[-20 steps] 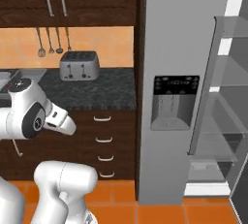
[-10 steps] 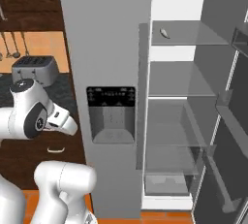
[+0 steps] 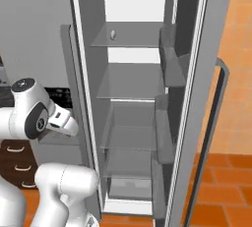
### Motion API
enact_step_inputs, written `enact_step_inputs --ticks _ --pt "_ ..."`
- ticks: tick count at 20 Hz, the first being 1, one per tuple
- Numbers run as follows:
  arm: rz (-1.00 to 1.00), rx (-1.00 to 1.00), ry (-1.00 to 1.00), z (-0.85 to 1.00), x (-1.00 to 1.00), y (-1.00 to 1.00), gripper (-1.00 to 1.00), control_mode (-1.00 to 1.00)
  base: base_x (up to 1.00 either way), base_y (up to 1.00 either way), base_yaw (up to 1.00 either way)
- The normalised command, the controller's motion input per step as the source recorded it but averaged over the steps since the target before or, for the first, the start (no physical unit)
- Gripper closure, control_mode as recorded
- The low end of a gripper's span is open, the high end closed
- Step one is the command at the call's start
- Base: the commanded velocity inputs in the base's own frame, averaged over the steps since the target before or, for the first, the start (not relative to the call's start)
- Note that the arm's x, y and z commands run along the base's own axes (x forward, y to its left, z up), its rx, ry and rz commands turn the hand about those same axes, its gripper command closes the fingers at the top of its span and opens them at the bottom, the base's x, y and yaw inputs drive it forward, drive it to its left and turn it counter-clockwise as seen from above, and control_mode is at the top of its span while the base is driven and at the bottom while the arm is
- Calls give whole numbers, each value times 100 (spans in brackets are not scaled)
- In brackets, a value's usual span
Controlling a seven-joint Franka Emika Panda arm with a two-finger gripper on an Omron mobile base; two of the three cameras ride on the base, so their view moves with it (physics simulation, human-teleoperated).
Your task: Place one bell pepper and one fish in each tupperware on the nearby counter, to pack two identical lunches.
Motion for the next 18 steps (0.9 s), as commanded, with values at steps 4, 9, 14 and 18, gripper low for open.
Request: enact_step_inputs --ticks 4,9,14,18 --pt "0 0 0 0 0 0 -100 100 0 -32 8" --pt "0 0 0 0 0 0 -100 100 15 -4 0" --pt "0 0 0 0 0 0 -100 100 30 -50 3" --pt "0 0 0 0 0 0 -100 100 14 -37 2"
